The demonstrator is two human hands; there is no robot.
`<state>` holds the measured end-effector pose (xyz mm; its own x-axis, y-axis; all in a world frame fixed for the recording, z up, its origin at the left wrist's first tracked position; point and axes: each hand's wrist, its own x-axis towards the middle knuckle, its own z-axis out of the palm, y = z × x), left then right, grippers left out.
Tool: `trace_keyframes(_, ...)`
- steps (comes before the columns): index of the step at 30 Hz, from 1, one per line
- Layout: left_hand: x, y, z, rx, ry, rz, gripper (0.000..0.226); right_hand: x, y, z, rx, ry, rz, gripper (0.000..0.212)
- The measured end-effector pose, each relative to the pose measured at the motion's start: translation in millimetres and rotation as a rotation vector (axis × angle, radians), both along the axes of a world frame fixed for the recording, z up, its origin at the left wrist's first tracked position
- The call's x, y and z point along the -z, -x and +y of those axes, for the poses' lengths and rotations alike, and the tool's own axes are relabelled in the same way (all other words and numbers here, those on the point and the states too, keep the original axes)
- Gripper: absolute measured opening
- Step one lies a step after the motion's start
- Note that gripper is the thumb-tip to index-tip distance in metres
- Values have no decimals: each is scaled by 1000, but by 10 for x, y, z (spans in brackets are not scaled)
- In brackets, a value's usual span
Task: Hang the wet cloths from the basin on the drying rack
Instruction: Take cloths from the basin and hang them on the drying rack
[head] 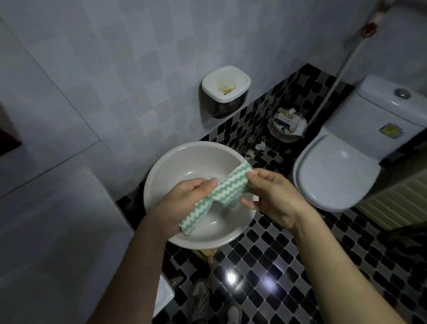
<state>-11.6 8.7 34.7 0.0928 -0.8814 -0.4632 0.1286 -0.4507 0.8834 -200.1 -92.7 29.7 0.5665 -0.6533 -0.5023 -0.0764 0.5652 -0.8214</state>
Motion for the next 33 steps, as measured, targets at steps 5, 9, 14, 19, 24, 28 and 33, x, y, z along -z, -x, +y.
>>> trace_keyframes(5, -156, 205, 196, 247, -37, 4, 27, -301, 139, 316, 180, 132, -9, 18)
trace_keyframes(9, -367, 376, 305, 364, 92, -50, 31, -645, 262, 613, 71, 370, 57, 24)
trace_keyframes(14, -581, 736, 442, 334, 152, 189, 45, -937, 320, 1021, 62, 519, 213, 33)
trace_keyframes(19, -736, 801, 786, 344, 299, -182, 13, -1080, 541, 1584, 131, 486, 254, 33)
trace_keyframes(24, -902, 785, 1214, 228, 353, -43, 23, -1077, 831, 2223, 6, 426, 286, 25)
trace_keyframes(28, -881, 837, 1411, 228, 409, -80, 36, -1137, 1108, 2714, 192, 379, 283, 23)
trace_keyframes(33, -905, 1102, 1624, 280, 389, 31, 23, -1286, 1502, 3396, 400, 390, 283, 21)
